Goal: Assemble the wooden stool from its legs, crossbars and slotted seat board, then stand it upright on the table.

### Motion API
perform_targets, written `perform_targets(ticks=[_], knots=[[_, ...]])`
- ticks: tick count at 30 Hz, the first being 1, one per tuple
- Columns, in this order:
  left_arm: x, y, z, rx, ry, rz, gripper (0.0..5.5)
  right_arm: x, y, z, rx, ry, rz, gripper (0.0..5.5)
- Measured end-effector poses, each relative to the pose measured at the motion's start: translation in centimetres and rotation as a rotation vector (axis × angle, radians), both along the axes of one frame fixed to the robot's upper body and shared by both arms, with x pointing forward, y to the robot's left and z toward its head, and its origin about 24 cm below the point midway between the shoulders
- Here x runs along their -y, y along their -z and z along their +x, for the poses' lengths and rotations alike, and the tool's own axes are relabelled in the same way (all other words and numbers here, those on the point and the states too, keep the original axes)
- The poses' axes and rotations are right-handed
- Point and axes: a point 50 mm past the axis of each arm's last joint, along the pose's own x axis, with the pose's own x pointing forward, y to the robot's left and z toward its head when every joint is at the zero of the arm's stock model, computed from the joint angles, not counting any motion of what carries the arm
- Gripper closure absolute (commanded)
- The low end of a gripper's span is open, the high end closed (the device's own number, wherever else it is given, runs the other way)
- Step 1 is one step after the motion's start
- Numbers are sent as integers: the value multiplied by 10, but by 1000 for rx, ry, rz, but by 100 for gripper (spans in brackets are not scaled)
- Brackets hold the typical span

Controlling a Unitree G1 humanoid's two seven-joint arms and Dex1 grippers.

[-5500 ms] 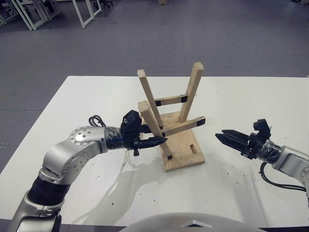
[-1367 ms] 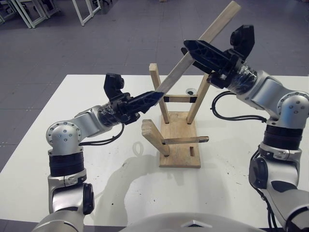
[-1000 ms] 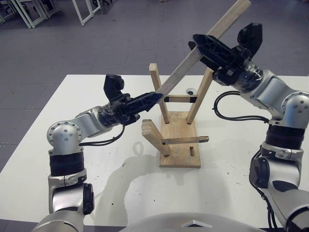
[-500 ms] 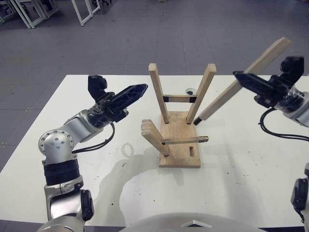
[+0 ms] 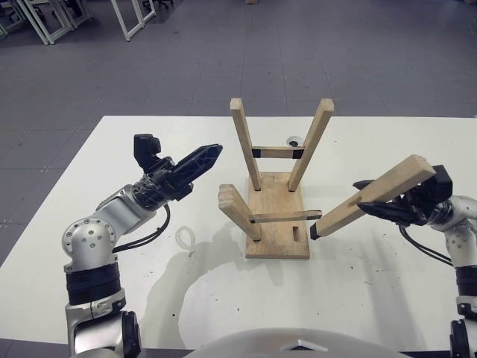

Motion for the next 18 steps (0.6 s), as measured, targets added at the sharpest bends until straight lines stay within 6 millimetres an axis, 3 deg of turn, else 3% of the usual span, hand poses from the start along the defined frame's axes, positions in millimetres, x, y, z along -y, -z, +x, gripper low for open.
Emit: perform_targets(ticks=[7,18], knots=[[3,5,-2,-21,17,3,1,-21,7,0,37,-26,37,346],[4,7,-1,-27,16,14,1,-29,16,-10,92,-51,0,346]])
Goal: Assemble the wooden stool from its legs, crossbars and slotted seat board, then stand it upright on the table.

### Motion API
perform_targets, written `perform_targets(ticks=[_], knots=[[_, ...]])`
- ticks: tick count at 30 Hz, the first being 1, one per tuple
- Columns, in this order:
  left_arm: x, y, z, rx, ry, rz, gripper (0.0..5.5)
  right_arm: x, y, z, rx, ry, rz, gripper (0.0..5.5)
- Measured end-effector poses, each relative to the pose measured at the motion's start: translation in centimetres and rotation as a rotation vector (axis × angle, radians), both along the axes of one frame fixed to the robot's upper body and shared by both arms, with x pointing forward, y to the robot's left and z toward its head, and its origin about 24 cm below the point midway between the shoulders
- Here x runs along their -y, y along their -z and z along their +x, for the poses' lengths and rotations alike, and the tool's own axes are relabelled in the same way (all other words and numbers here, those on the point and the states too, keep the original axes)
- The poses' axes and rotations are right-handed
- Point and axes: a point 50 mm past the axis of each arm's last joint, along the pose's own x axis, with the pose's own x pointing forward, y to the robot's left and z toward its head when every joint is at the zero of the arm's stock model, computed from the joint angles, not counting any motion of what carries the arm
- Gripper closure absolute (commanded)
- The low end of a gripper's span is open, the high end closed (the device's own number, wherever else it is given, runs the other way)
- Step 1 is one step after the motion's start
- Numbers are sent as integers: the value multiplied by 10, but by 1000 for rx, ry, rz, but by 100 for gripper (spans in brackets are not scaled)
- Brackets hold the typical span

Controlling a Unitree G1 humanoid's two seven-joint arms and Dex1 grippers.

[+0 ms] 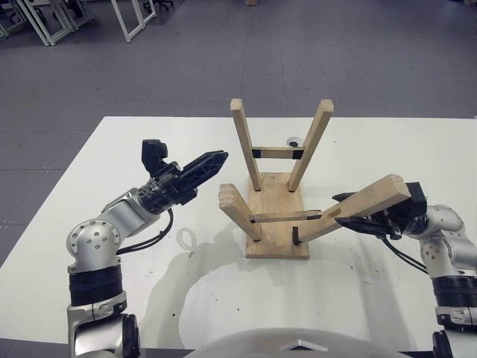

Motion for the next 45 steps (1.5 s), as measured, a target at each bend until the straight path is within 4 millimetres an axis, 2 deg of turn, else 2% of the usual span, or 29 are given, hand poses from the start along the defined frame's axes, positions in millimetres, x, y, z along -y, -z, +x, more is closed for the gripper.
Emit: perform_targets(ticks=[6,20,28,35,45], knots=[[0,1,-1,-8,-3,4,1,3,-3,10,11,-6,-29,346],[-1,5,-1,-21,-28,31,1,3,-5,12,32,-13,-116,346],[0,2,-3,-10,-43,58,1,-17,-17,14,33,28,-255,346],[-2,6,-4,-23,-64,61,1,-27,-31,19,18,19,-327,346],[-1,8,-3,-16,-95,55,1,-35,-33,13,37,-2,-362,346]])
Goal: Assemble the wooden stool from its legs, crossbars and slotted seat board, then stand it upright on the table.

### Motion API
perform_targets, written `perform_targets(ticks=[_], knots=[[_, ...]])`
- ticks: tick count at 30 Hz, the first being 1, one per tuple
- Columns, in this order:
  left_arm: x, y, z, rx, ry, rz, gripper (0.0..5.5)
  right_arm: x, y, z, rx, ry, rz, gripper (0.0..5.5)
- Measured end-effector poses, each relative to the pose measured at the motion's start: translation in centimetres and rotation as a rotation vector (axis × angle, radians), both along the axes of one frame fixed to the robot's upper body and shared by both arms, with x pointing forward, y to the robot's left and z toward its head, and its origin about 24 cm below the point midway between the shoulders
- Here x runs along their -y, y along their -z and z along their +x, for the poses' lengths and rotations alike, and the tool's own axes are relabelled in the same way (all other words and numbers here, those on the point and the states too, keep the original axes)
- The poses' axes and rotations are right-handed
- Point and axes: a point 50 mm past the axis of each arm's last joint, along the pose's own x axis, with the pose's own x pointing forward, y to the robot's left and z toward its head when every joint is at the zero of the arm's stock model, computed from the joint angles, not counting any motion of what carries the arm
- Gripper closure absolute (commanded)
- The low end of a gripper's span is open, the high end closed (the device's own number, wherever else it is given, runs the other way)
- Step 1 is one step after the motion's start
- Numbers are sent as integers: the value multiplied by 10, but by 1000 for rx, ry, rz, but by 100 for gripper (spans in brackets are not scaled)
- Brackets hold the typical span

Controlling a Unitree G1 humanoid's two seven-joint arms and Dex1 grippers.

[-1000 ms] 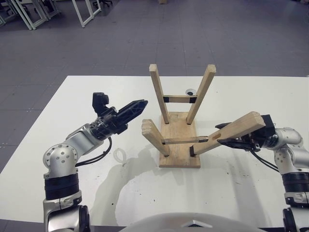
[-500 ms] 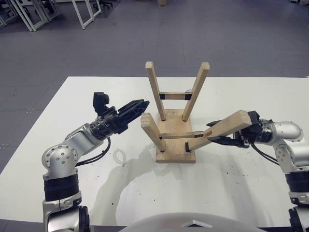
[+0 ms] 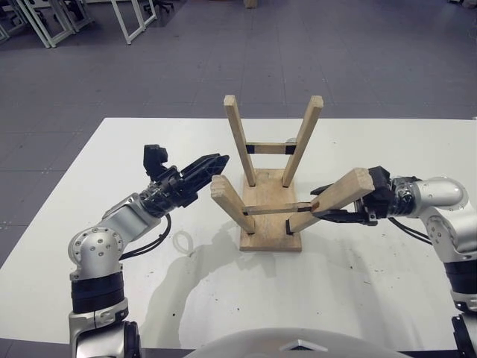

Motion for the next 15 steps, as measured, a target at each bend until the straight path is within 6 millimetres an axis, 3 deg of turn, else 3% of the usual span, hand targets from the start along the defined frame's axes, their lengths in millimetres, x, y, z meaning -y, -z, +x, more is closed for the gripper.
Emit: perform_targets(ticks=[7,15], knots=[[1,3,0,-8,-12,5,1,-12,-1,11,6,-33,-56,346],[-6,7,7,-18,-120,37,1,-27,4,4,20,17,-103,346]])
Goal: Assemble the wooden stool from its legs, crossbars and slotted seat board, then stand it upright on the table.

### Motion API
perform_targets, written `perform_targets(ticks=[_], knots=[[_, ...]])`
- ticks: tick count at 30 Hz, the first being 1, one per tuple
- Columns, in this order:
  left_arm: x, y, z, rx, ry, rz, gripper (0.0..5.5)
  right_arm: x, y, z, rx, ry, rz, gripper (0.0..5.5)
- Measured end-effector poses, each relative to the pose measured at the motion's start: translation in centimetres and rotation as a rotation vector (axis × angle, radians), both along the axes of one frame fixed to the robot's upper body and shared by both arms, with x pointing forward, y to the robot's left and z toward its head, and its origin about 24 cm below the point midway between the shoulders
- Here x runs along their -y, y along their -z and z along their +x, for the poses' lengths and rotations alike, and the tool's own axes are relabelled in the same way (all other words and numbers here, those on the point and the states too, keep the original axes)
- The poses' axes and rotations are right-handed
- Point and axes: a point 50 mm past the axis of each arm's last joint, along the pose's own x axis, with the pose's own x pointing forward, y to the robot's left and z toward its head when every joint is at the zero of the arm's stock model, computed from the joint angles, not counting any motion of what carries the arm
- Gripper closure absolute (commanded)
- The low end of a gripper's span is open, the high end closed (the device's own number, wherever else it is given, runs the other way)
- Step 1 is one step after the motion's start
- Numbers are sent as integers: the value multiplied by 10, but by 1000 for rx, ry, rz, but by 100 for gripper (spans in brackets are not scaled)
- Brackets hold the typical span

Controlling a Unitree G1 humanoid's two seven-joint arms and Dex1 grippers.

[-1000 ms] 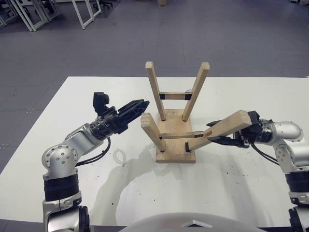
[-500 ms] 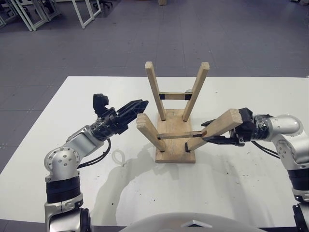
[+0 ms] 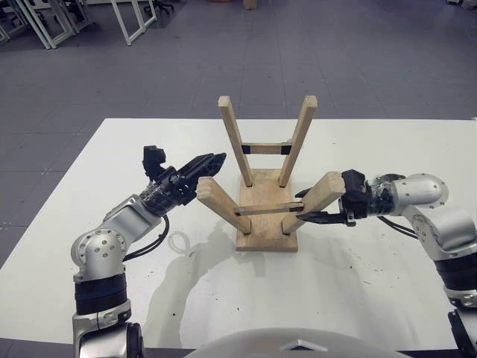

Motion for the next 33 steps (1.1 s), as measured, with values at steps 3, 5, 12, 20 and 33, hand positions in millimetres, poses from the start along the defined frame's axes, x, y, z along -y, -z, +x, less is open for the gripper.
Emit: perform_targets(ticks=[3,5,12,20,33], knots=[[-3,-1,4,4,-31,5,1,-3,1,0,5,27,-1,346],[-6,-2,7,6,-67,24,1,-4,1,1,8,38,-1,346],[-29,-95,31,236,-410,160,52,3,4,14,14,169,4,346],[97,-175,4,481,-355,373,182,5,10,19,9,257,11,346],[155,-29,18,43,-315,505,279,3,12,23,16,294,16,346]])
